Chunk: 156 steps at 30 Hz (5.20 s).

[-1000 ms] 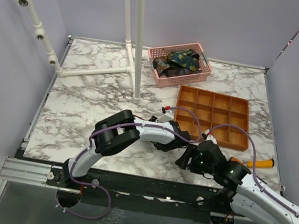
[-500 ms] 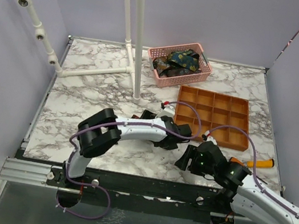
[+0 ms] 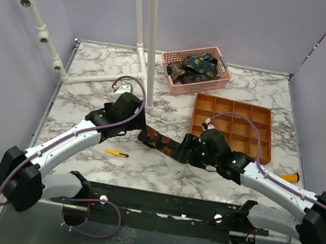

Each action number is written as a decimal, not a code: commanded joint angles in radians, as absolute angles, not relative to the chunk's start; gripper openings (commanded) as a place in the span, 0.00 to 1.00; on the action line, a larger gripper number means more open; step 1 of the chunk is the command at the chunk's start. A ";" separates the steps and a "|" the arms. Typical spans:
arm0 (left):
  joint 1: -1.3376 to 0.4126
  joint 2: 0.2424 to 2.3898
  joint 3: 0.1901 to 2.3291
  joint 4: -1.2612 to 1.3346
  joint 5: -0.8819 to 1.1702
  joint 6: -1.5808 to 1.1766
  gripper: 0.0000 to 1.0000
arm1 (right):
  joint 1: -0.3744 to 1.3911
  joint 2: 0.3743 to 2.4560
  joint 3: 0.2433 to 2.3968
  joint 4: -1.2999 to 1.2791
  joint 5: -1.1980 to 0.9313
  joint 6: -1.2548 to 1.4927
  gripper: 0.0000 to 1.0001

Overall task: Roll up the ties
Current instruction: Roll the tie at the center of the board.

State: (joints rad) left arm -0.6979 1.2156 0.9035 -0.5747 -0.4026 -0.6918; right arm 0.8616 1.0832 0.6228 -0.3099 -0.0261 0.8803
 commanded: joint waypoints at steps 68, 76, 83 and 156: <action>-0.380 1.537 0.592 0.139 0.566 -0.687 0.86 | 0.719 1.719 0.397 0.853 -0.405 0.920 0.43; -0.424 1.540 0.561 0.176 0.542 -0.709 0.84 | 0.719 1.496 0.443 0.542 -0.319 0.882 0.55; -0.486 1.519 0.493 0.273 0.504 -0.779 0.83 | 0.719 1.379 0.453 0.346 -0.270 0.869 0.60; -0.495 1.026 0.421 -0.019 -0.118 -0.801 0.87 | 0.765 1.659 0.718 0.272 -0.266 1.000 0.61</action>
State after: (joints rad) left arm -0.4988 1.0321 0.4511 0.0566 -0.0814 -0.8204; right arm 0.7666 1.6234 0.6975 0.2455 -0.2268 0.9817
